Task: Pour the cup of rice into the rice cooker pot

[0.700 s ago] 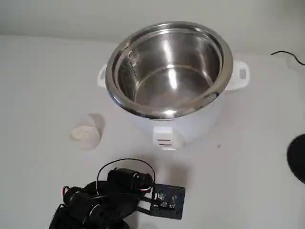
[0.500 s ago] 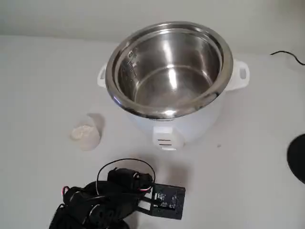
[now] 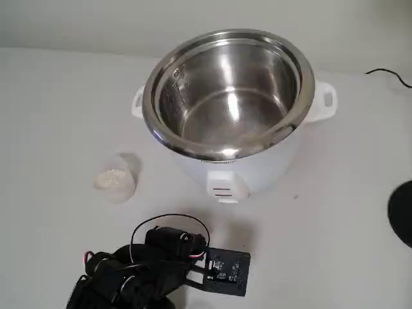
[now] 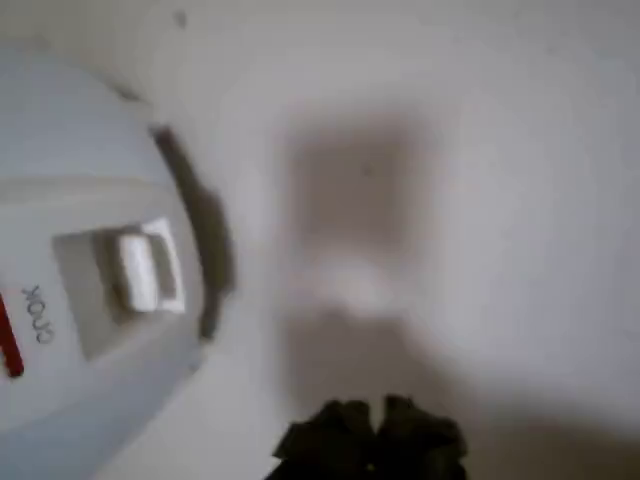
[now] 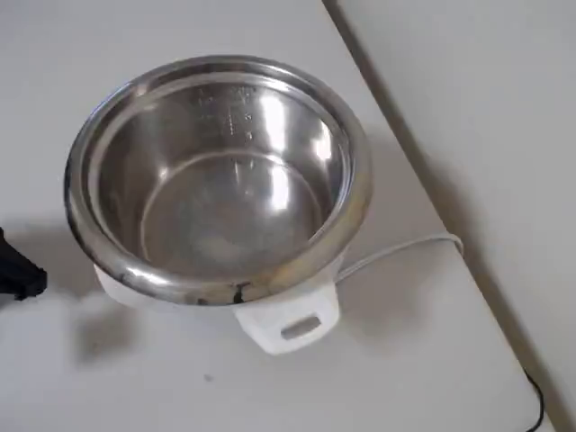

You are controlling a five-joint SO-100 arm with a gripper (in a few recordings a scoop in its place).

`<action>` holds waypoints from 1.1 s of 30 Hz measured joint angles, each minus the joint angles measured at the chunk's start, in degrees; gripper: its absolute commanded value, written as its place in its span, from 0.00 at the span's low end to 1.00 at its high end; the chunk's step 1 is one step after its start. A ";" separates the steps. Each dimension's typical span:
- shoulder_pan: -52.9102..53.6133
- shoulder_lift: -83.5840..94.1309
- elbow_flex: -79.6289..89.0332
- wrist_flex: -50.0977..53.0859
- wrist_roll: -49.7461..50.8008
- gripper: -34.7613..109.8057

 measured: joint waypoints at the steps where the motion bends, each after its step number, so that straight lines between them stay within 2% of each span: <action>1: 0.00 0.00 0.00 0.00 0.00 0.24; 25: -0.18 0.00 0.00 0.00 -0.18 0.24; 33: -10.99 0.00 0.00 0.00 -8.61 0.24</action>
